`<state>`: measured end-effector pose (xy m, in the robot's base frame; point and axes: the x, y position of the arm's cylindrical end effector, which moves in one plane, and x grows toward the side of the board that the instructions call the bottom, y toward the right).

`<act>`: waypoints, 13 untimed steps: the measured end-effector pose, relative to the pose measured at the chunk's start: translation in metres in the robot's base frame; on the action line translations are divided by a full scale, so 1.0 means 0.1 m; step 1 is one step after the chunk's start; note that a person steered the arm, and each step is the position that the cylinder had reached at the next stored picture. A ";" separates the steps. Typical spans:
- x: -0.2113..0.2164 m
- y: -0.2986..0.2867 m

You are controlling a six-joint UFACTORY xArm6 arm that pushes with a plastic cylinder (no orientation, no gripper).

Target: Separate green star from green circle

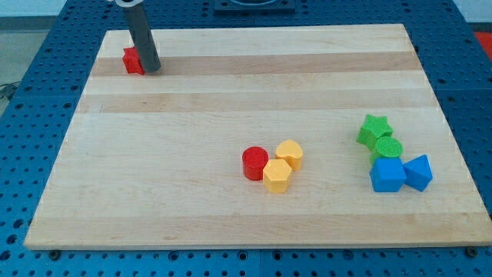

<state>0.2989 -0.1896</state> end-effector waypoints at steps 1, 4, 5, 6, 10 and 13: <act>0.29 0.37; 1.52 1.79; 1.52 2.25; 1.55 3.15; 2.28 3.49; 1.59 3.50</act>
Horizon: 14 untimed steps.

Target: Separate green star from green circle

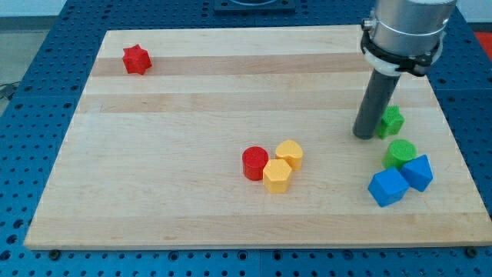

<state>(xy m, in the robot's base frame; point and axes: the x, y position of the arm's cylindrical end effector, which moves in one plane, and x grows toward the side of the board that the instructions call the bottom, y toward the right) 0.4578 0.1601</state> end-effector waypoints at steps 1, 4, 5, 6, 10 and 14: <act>0.36 -0.01; 0.37 0.21; 0.37 0.17; 0.30 0.13; -0.60 0.36; -0.91 0.94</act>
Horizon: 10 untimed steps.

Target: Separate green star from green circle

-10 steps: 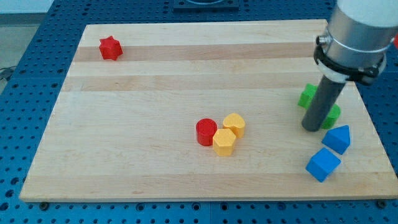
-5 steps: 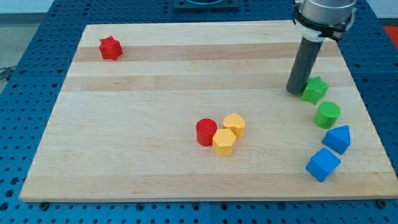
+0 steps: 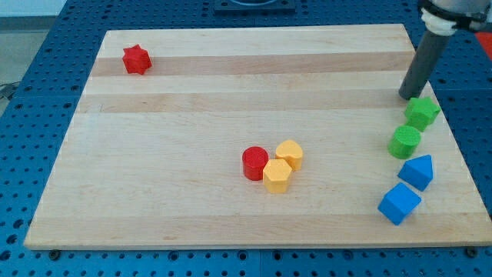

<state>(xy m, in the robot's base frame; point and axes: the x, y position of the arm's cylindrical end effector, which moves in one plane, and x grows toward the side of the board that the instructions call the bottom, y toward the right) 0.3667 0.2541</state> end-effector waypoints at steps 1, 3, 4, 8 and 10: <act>-0.14 0.21; 0.32 0.71; 0.96 0.78; 0.98 0.01; 0.70 -0.40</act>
